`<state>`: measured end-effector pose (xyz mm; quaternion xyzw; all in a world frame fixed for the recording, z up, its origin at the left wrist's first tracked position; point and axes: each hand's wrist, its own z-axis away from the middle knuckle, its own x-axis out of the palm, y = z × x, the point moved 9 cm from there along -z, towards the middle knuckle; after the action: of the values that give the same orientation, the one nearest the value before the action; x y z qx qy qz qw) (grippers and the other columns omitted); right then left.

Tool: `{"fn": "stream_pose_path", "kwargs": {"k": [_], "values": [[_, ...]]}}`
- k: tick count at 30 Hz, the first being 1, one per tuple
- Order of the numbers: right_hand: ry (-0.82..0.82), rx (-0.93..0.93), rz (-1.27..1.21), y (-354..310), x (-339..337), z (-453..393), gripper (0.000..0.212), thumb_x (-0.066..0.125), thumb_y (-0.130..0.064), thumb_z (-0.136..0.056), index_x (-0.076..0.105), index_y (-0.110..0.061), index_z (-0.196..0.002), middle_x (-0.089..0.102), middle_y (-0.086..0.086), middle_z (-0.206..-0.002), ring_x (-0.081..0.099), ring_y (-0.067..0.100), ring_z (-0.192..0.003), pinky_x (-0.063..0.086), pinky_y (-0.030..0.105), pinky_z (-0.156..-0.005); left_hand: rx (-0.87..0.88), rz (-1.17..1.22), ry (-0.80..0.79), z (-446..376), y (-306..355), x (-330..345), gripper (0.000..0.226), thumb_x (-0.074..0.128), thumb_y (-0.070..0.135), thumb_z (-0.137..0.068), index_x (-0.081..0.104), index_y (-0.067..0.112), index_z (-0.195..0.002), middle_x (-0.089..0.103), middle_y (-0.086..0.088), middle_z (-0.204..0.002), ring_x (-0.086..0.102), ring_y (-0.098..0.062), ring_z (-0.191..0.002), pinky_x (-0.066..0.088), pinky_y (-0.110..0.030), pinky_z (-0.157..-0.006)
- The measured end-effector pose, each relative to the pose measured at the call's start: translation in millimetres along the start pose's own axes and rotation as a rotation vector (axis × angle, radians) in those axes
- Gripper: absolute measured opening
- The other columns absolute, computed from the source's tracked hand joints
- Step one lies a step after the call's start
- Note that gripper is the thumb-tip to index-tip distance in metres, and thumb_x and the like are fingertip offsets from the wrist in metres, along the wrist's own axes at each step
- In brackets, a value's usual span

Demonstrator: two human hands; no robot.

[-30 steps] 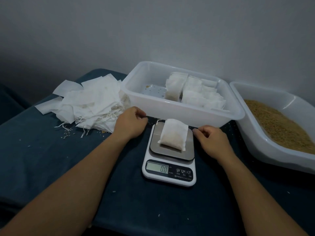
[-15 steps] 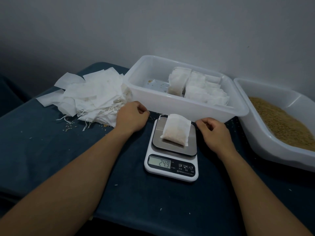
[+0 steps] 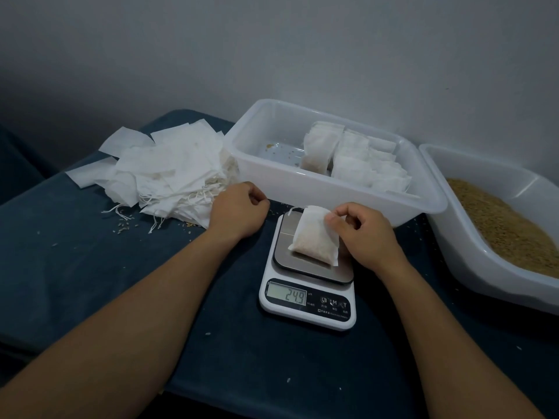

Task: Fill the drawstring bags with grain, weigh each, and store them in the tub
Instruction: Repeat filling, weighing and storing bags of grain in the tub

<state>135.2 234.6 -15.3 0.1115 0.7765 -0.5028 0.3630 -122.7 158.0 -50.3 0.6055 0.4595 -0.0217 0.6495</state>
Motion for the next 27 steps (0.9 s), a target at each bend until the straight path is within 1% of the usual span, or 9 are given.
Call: {"fn": "stream_pose_path", "kwargs": {"k": [2,5,9,12,16,20,23,25,27], "values": [[-0.011,-0.027,-0.02,-10,-3,5,0.015,0.075,-0.04,-0.093,0.071,-0.031,-0.082,0.059,-0.019,-0.067,0.051,0.002,-0.061,0.04,0.012,-0.059,0.002,0.005,0.0,0,0,0,0.002,0.07,0.034,-0.092,0.069,0.035,-0.091,0.062,0.02,-0.08,0.061,-0.006,-0.084,0.038,-0.019,-0.065],[-0.037,-0.113,0.006,-34,-9,18,0.011,0.077,-0.039,-0.091,0.07,-0.035,-0.084,0.061,-0.014,-0.09,0.055,-0.002,-0.075,0.04,0.007,-0.067,-0.001,0.009,0.0,0,0,1,0.003,0.07,0.034,-0.092,0.068,0.036,-0.091,0.061,0.021,-0.079,0.06,-0.006,-0.083,0.038,-0.02,-0.065],[-0.036,-0.286,0.047,-82,-28,33,0.008,0.07,-0.044,-0.093,0.067,-0.037,-0.09,0.06,-0.018,-0.107,0.06,0.003,-0.092,0.044,0.009,-0.072,-0.011,0.022,-0.015,1,0,2,0.004,0.07,0.035,-0.092,0.066,0.037,-0.091,0.06,0.021,-0.078,0.059,-0.006,-0.081,0.039,-0.023,-0.068],[-0.029,-0.363,0.069,-118,-43,26,0.016,0.058,-0.053,-0.096,0.061,-0.038,-0.092,0.066,-0.02,-0.096,0.064,0.01,-0.077,0.047,0.016,-0.062,-0.011,0.013,-0.037,2,1,3,0.004,0.069,0.036,-0.092,0.065,0.038,-0.093,0.061,0.021,-0.08,0.059,-0.006,-0.081,0.041,-0.023,-0.067],[0.052,-0.381,0.103,-147,-71,-13,0.011,0.069,-0.041,-0.098,0.059,-0.04,-0.094,0.068,-0.03,-0.094,0.064,-0.005,-0.079,0.044,0.006,-0.067,0.01,0.002,-0.092,5,3,10,0.006,0.067,0.038,-0.092,0.063,0.042,-0.094,0.065,0.021,-0.084,0.06,-0.003,-0.081,0.043,-0.022,-0.063],[0.038,-0.327,0.017,-158,-83,-74,0.017,0.073,-0.033,-0.098,0.063,-0.041,-0.109,0.076,-0.017,-0.091,0.069,0.007,-0.072,0.053,0.018,-0.065,0.024,-0.025,-0.124,8,5,15,0.008,0.065,0.042,-0.093,0.064,0.044,-0.101,0.065,0.023,-0.087,0.063,-0.005,-0.087,0.048,-0.026,-0.071],[-0.038,-0.218,0.009,-143,-68,-123,0.014,0.073,-0.022,-0.098,0.066,-0.032,-0.104,0.077,-0.004,-0.092,0.069,0.009,-0.07,0.058,0.026,-0.066,0.027,-0.029,-0.112,10,6,14,0.009,0.065,0.043,-0.094,0.066,0.043,-0.103,0.063,0.025,-0.085,0.063,-0.005,-0.087,0.049,-0.026,-0.072],[-0.105,-0.137,0.081,-124,-49,-150,0.012,0.071,-0.018,-0.099,0.066,-0.028,-0.101,0.076,-0.002,-0.091,0.072,0.014,-0.07,0.063,0.039,-0.075,0.027,-0.029,-0.108,11,6,14,0.011,0.064,0.043,-0.094,0.066,0.042,-0.105,0.062,0.026,-0.085,0.063,-0.005,-0.088,0.049,-0.026,-0.072],[-0.163,-0.08,0.167,-104,-29,-168,0.012,0.069,-0.016,-0.1,0.064,-0.027,-0.099,0.075,-0.004,-0.092,0.075,0.018,-0.072,0.063,0.045,-0.086,0.025,-0.024,-0.11,12,6,16,0.011,0.064,0.043,-0.094,0.066,0.042,-0.105,0.063,0.025,-0.086,0.063,-0.004,-0.088,0.05,-0.026,-0.072]]}}
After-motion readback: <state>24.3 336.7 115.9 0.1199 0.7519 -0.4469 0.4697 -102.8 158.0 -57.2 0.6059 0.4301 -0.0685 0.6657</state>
